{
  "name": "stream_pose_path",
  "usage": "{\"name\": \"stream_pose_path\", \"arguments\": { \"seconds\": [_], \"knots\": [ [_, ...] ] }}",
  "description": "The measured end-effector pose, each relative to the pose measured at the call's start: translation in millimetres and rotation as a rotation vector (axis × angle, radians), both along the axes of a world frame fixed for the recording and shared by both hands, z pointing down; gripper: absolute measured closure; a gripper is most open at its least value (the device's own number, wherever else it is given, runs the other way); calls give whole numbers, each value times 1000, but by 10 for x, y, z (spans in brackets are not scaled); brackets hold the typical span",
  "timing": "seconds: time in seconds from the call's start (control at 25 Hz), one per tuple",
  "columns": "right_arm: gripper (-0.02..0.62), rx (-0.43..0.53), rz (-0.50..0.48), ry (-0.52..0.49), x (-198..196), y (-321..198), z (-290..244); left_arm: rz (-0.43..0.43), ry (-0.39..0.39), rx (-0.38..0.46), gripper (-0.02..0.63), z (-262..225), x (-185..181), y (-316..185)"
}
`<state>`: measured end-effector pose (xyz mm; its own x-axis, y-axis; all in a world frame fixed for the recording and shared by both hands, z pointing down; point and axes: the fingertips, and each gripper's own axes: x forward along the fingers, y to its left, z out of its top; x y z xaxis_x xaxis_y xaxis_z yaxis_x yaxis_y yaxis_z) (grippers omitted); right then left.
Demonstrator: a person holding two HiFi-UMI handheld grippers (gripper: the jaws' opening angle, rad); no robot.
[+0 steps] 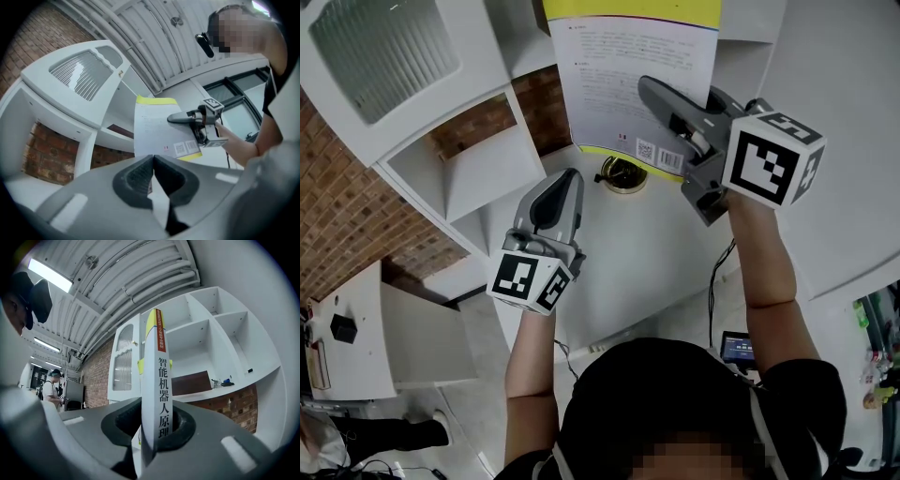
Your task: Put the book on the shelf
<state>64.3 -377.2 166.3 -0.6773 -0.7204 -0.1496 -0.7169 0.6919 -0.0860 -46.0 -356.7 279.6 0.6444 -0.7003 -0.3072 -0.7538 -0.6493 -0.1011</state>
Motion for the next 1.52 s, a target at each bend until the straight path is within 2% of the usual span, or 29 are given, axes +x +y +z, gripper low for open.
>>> {"name": "stream_pose_path", "arguments": {
  "seconds": [0.16,0.28,0.44,0.68,0.88,1.16,1.36,1.52],
  "knots": [
    [529,41,-18,27,-33,-118,-243,11,-23,32,597,-167,83,-66],
    [529,60,-35,48,-83,-324,-662,8,-12,32,597,-454,96,-227],
    [529,78,-25,57,-99,-510,-872,-1,0,30,597,-532,84,-379],
    [529,109,-43,57,-158,-670,-1185,-19,-11,22,597,-726,19,-562],
    [529,97,-45,60,-358,-1000,-1493,-37,-4,24,597,-1101,-151,-761],
    [529,110,-65,49,-362,-1076,-1568,-46,-13,39,597,-1322,-140,-821],
    [529,138,-44,43,-410,-1167,-1733,-52,-1,40,597,-1596,-201,-907],
    [529,157,-44,36,-415,-1222,-1711,-67,-23,48,597,-1722,-200,-950]
  ]
}}
